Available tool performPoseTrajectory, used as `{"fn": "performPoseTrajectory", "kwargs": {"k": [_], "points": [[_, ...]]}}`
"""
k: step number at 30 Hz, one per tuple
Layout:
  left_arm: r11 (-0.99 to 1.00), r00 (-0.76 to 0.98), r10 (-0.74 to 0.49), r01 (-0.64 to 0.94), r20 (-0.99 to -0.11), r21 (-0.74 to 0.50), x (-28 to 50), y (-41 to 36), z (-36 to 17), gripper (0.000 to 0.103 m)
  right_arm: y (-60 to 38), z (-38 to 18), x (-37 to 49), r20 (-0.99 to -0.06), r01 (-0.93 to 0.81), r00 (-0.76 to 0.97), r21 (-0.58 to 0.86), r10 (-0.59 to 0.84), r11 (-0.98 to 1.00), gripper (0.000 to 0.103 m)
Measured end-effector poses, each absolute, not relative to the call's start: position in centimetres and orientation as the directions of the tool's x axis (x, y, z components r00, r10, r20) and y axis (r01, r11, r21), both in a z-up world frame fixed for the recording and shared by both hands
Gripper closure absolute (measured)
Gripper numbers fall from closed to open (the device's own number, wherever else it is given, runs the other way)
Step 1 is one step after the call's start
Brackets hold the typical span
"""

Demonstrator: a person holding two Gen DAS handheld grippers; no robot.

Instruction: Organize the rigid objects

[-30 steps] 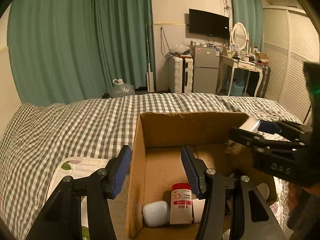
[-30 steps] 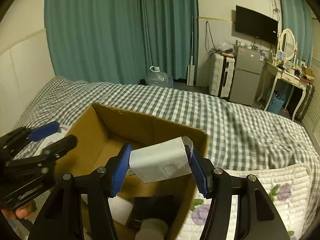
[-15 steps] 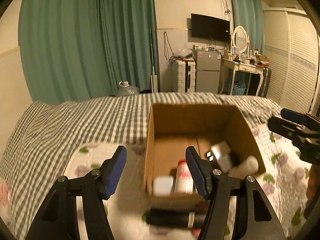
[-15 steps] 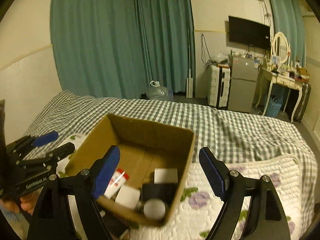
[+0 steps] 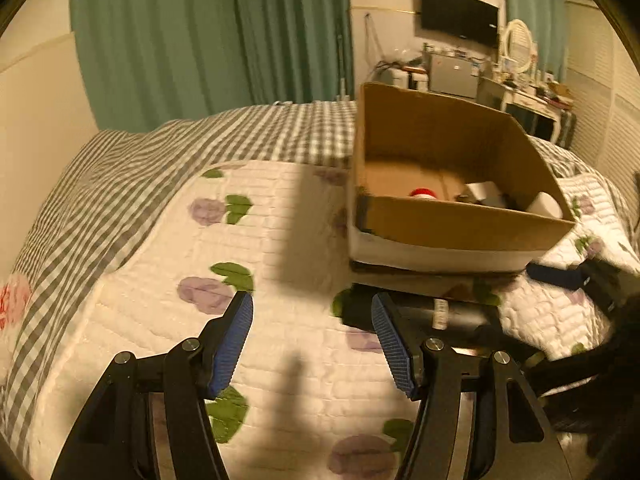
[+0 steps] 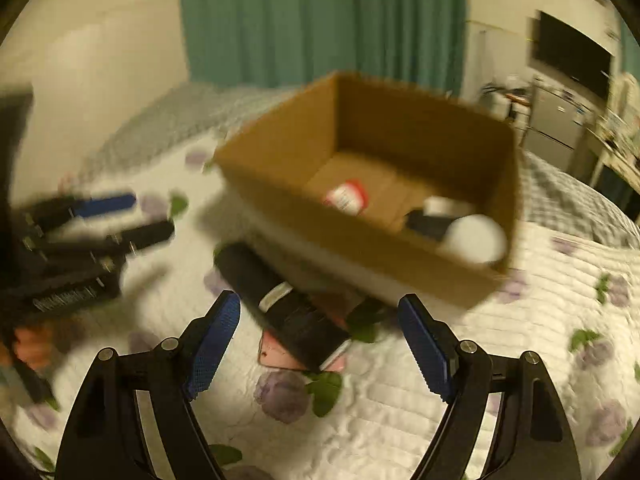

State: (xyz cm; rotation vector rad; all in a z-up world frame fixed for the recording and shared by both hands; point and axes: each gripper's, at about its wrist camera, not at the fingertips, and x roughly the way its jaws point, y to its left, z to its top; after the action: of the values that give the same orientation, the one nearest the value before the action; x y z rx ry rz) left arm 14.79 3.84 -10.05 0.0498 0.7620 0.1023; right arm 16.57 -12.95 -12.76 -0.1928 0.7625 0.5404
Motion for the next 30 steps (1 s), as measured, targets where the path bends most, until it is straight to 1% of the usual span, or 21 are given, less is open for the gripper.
{"fn": "performPoseTrajectory", "kwargs": {"k": [3, 6, 7, 8, 12, 15, 17, 19, 24, 27, 30], "points": [[0.990, 0.715, 0.142, -0.109, -0.685, 0.092, 15.0, 4.8, -10.3, 0.038, -10.7, -14.8, 17.9, -0.740, -0.567, 0.555, -0.001, 0.381, 0.823, 0.023], [0.988, 0.704, 0.154, -0.124, -0.694, 0.093, 15.2, 5.3, -10.7, 0.038, -8.9, -16.6, 19.2, -0.774, -0.594, 0.519, -0.021, 0.363, 0.804, 0.033], [0.988, 0.700, 0.153, -0.126, -0.698, 0.090, 15.3, 5.4, -10.7, 0.038, -8.6, -17.0, 19.5, -0.782, -0.597, 0.512, -0.025, 0.356, 0.802, 0.037], [0.988, 0.699, 0.153, -0.127, -0.699, 0.089, 15.4, 5.5, -10.8, 0.038, -8.0, -17.8, 19.9, -0.794, -0.596, 0.506, -0.039, 0.337, 0.802, 0.037], [0.986, 0.699, 0.168, -0.136, -0.695, 0.101, 15.5, 5.6, -10.8, 0.038, -7.2, -18.1, 19.7, -0.794, -0.602, 0.516, -0.070, 0.321, 0.795, 0.039], [0.986, 0.695, 0.166, -0.137, -0.699, 0.098, 15.6, 5.6, -10.9, 0.038, -7.4, -17.9, 19.0, -0.794, -0.592, 0.533, -0.104, 0.292, 0.800, 0.047], [0.986, 0.696, 0.168, -0.135, -0.698, 0.102, 15.6, 5.6, -11.0, 0.038, -7.7, -17.5, 18.0, -0.797, -0.586, 0.532, -0.102, 0.287, 0.804, 0.054], [0.986, 0.697, 0.164, -0.129, -0.698, 0.104, 15.6, 5.3, -11.1, 0.038, -8.6, -17.0, 16.5, -0.802, -0.581, 0.528, -0.099, 0.281, 0.808, 0.059], [0.989, 0.700, 0.144, -0.084, -0.699, 0.120, 15.3, 3.9, -11.4, 0.038, -11.5, -15.6, 13.4, -0.802, -0.517, 0.541, -0.080, 0.253, 0.852, 0.061], [0.990, 0.704, 0.124, -0.041, -0.700, 0.134, 15.0, 2.6, -11.6, 0.038, -14.5, -15.1, 11.9, -0.802, -0.436, 0.562, -0.077, 0.205, 0.897, 0.061], [0.993, 0.701, 0.090, -0.009, -0.708, 0.118, 14.7, 1.6, -11.9, 0.038, -18.1, -14.6, 11.6, -0.805, -0.315, 0.573, -0.046, 0.151, 0.948, 0.061]]}}
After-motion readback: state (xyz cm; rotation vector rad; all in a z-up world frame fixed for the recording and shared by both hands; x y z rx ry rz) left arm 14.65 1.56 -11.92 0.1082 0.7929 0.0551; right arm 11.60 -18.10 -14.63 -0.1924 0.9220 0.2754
